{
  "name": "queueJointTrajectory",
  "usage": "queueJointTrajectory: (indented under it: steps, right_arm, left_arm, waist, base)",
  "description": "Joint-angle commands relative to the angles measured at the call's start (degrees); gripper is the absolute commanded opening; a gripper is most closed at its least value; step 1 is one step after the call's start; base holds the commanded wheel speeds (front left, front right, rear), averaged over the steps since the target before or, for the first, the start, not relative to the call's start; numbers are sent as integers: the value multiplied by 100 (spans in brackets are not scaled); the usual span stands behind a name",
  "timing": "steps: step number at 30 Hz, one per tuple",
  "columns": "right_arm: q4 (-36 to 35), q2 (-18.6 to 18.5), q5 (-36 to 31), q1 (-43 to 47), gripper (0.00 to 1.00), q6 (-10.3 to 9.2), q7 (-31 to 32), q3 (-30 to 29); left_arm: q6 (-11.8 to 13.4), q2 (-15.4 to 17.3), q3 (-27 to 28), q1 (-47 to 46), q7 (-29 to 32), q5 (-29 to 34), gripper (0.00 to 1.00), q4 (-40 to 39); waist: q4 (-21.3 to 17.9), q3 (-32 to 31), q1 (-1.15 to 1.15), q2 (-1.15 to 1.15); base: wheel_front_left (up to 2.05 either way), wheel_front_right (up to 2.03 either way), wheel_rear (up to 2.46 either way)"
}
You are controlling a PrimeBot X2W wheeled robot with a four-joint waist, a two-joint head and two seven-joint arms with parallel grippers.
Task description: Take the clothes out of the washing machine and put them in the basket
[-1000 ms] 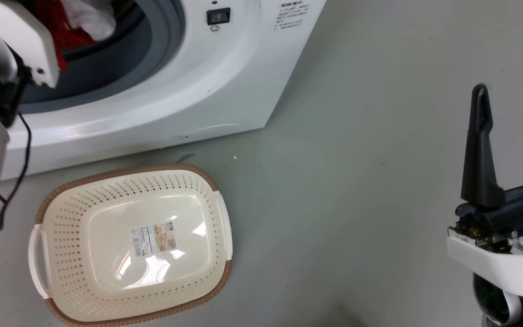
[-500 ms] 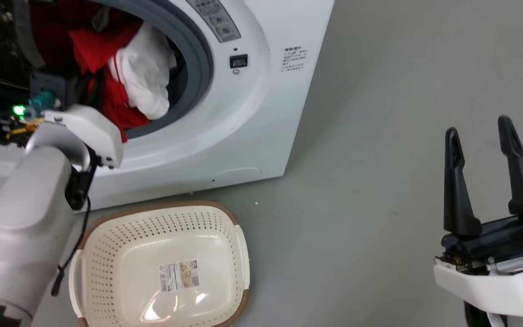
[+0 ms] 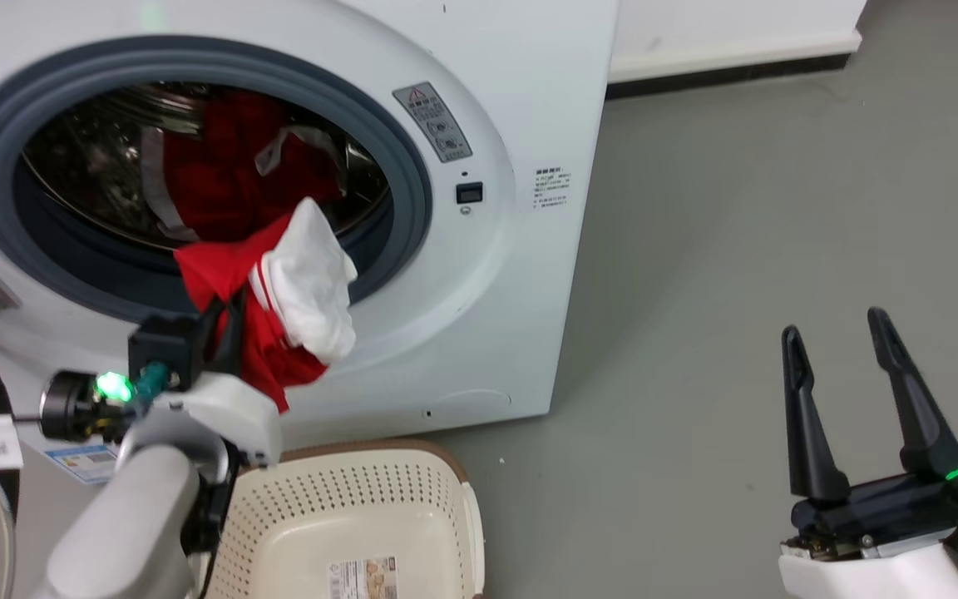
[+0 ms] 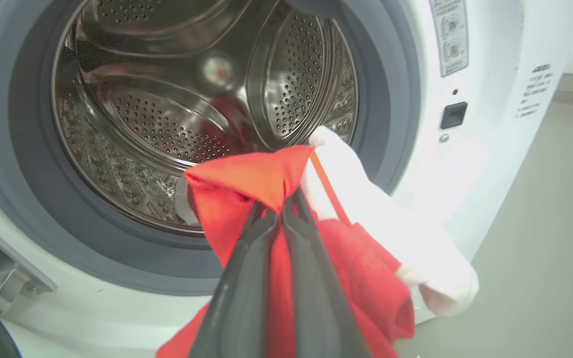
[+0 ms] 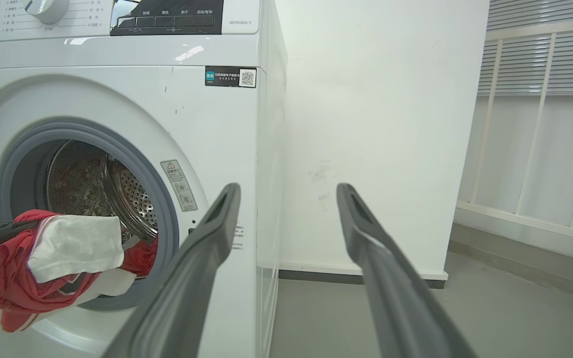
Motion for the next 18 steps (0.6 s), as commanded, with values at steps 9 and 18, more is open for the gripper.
queueJointTrajectory:
  steps: [9, 18]
  right_arm:
    - [108, 1, -67, 395, 100, -2, -14, -28]
    - [196, 1, -97, 592, 100, -2, -14, -43]
  left_arm:
    - [375, -125, 422, 1356, -38, 373, 0, -990]
    - [348, -284, 471, 2211, -38, 622, 0, -1417]
  waist:
    - [185, -555, 0, 0]
    - [283, -748, 0, 0]
  base:
    - [0, 0, 0]
    - [0, 0, 0]
